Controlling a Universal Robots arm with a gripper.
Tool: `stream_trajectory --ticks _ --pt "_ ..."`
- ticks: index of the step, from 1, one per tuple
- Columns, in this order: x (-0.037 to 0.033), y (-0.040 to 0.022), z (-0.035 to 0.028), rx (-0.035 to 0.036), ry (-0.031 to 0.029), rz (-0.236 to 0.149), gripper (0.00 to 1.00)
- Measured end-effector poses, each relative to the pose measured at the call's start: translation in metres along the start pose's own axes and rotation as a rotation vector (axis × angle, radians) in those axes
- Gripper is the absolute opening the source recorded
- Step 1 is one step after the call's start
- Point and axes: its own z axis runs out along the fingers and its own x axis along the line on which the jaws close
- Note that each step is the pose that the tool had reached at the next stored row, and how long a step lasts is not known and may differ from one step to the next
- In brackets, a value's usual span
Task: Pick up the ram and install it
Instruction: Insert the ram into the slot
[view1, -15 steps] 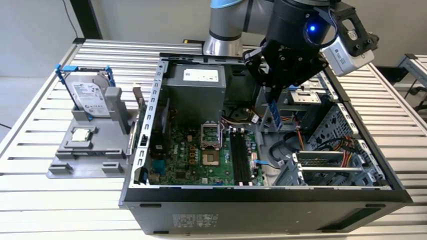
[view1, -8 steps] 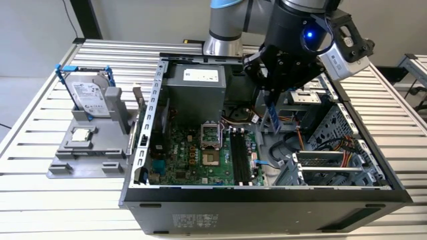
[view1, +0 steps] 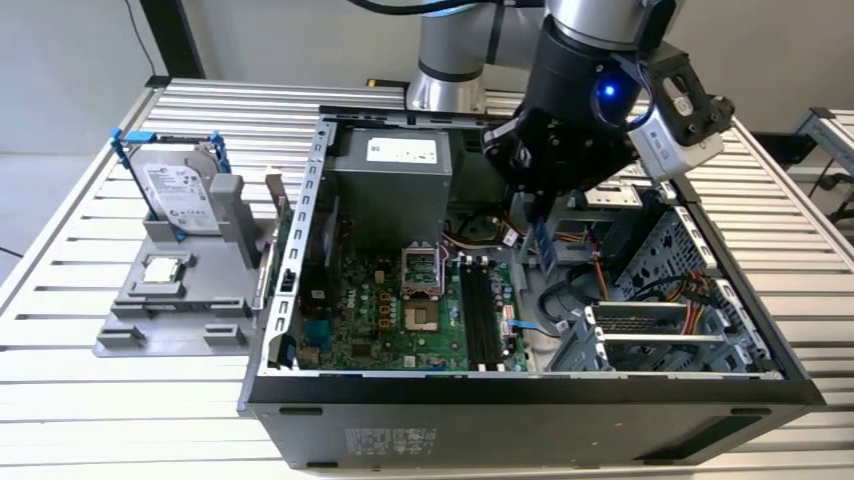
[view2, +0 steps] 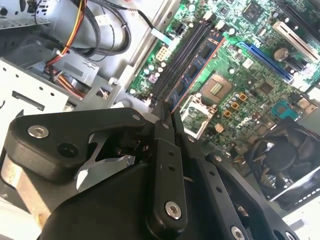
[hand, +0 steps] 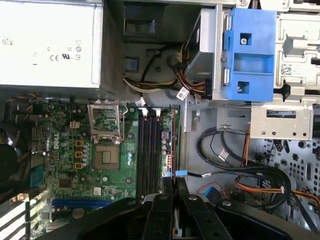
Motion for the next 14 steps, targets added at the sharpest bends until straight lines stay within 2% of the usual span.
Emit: stream_trajectory --ticks 7,9,12,14 --pt "0.0001 0.0005 0.0119 0.0034 0.0026 0.001 0.0" --pt "0.0001 0.0005 0.0129 0.0069 0.0035 0.001 0.0" --pt "0.0001 0.0004 0.0132 0.0069 0.0034 0.001 0.0" --pt "0.0002 0.0004 0.0147 0.007 0.003 0.014 0.0"
